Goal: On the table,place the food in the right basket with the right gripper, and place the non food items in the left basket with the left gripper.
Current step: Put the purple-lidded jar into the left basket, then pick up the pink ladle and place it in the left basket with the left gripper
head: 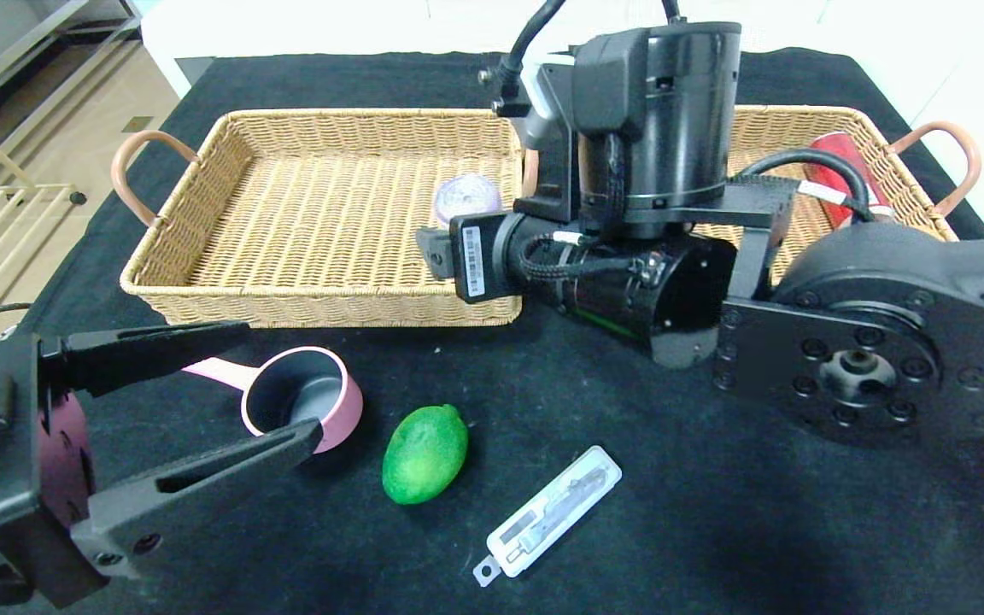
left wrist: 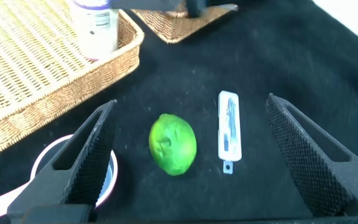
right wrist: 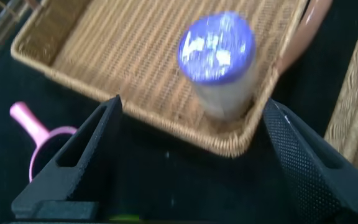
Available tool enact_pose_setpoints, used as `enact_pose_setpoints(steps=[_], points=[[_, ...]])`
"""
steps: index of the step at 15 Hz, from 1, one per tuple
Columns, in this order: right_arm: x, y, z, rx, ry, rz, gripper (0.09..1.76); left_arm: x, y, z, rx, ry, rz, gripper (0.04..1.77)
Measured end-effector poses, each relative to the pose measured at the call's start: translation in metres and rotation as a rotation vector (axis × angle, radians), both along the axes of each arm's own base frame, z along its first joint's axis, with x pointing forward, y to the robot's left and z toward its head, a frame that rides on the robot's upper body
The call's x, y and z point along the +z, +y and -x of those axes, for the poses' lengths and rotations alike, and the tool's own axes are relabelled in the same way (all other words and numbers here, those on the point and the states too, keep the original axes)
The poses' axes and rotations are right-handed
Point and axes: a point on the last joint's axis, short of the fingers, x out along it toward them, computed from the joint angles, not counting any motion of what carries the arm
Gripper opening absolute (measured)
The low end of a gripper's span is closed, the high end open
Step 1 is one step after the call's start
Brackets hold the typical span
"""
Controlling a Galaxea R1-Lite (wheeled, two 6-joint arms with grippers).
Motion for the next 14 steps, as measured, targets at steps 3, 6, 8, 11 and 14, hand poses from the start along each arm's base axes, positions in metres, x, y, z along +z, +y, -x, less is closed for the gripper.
enact_pose_setpoints(steps=[3,6,8,11,14], points=[[-0.015,-0.02,0.013,0.071,0.012,0.021,1.67,-0.001,0.0,0.0,0.001,0.003,-0.005,1.72],[-0.029,-0.054,0.025,0.192,0.024,0.047,1.68,-0.001,0.0,0.0,0.003,0.002,-0.004,1.72],[-0.032,-0.082,0.037,0.294,0.024,0.041,1.69,-0.001,0.0,0.0,0.029,0.001,-0.01,1.72],[-0.033,-0.116,0.051,0.38,-0.024,0.044,1.7,-0.007,0.001,0.0,0.075,0.01,-0.025,1.72],[-0.036,-0.144,0.063,0.435,-0.033,0.046,1.7,-0.006,0.003,0.0,0.12,0.004,-0.036,1.72]])
